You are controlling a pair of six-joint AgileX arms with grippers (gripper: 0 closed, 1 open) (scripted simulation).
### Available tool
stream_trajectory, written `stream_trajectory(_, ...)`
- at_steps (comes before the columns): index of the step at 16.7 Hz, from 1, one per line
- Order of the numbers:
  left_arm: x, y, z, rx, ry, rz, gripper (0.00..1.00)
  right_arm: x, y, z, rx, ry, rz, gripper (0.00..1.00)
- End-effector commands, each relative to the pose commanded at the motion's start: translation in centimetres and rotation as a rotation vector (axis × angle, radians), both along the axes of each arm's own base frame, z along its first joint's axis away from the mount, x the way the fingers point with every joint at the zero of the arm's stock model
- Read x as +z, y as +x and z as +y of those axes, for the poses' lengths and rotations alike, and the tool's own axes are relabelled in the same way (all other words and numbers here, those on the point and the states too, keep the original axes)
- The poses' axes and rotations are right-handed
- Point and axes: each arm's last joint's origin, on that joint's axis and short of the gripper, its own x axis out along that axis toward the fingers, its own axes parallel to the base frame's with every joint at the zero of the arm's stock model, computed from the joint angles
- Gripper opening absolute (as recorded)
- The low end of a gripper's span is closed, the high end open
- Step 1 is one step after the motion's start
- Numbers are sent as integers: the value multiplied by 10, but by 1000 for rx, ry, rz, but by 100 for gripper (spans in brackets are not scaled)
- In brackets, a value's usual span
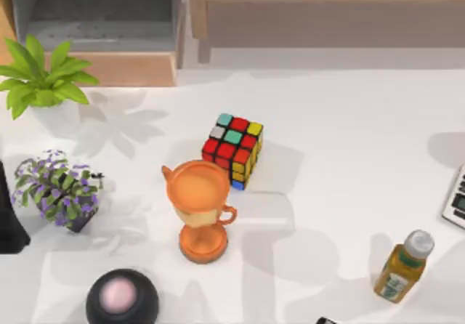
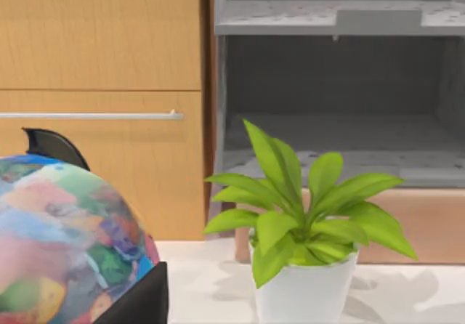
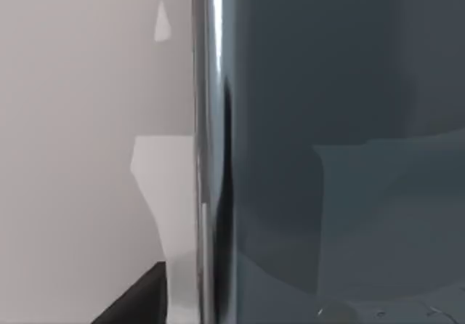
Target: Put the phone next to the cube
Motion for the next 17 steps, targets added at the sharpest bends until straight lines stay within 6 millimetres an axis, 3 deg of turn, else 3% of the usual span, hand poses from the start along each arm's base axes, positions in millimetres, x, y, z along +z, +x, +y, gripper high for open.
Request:
stream_trajectory(3,0,0,0,0,0,0,100,0,0,0,0,0,0,100)
stream_trajectory(16,0,0,0,0,0,0,100,0,0,0,0,0,0,2)
stream_trajectory(17,0,0,0,0,0,0,100,0,0,0,0,0,0,0)
